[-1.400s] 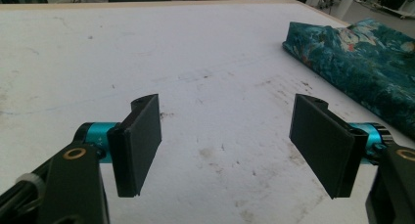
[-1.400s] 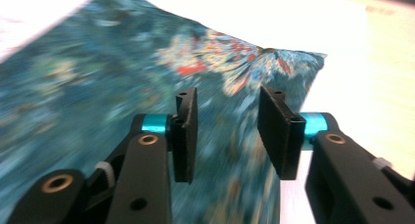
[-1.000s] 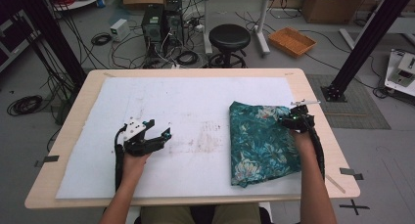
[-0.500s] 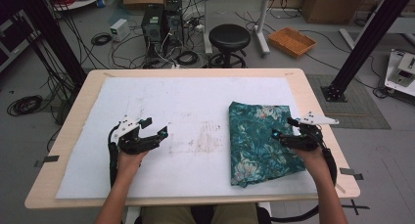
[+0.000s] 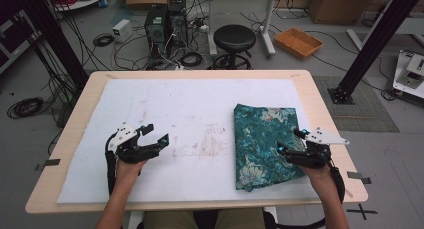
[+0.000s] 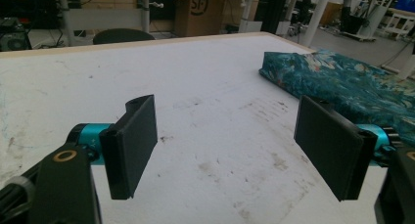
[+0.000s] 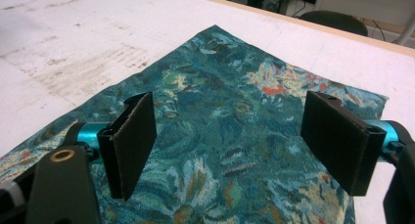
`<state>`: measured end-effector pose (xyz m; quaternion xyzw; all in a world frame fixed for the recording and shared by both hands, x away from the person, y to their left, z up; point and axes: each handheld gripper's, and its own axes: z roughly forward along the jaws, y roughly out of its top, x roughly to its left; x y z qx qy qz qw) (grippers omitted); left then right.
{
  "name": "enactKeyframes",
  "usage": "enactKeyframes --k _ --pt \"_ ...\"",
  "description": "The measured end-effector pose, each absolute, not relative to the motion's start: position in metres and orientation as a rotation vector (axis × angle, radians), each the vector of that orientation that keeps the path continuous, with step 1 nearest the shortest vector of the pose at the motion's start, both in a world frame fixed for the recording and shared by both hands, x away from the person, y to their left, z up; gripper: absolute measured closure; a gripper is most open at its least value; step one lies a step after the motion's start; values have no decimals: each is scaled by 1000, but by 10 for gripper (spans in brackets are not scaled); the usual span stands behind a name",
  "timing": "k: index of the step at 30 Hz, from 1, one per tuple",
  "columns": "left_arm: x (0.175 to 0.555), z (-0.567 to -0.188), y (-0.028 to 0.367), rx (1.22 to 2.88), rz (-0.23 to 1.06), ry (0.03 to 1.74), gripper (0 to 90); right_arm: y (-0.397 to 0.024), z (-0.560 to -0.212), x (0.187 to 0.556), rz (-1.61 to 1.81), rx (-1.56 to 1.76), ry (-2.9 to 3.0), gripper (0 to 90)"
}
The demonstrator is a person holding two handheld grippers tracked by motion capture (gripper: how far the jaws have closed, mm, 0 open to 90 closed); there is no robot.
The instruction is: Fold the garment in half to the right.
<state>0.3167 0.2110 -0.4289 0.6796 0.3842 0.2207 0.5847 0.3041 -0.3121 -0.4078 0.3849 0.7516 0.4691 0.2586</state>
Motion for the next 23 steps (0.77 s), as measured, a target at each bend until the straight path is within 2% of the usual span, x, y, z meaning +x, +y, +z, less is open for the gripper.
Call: enactKeyframes --k 23 --pt "316 -432 206 1604 520 895 241 -322 -413 297 1278 1076 2012 212"
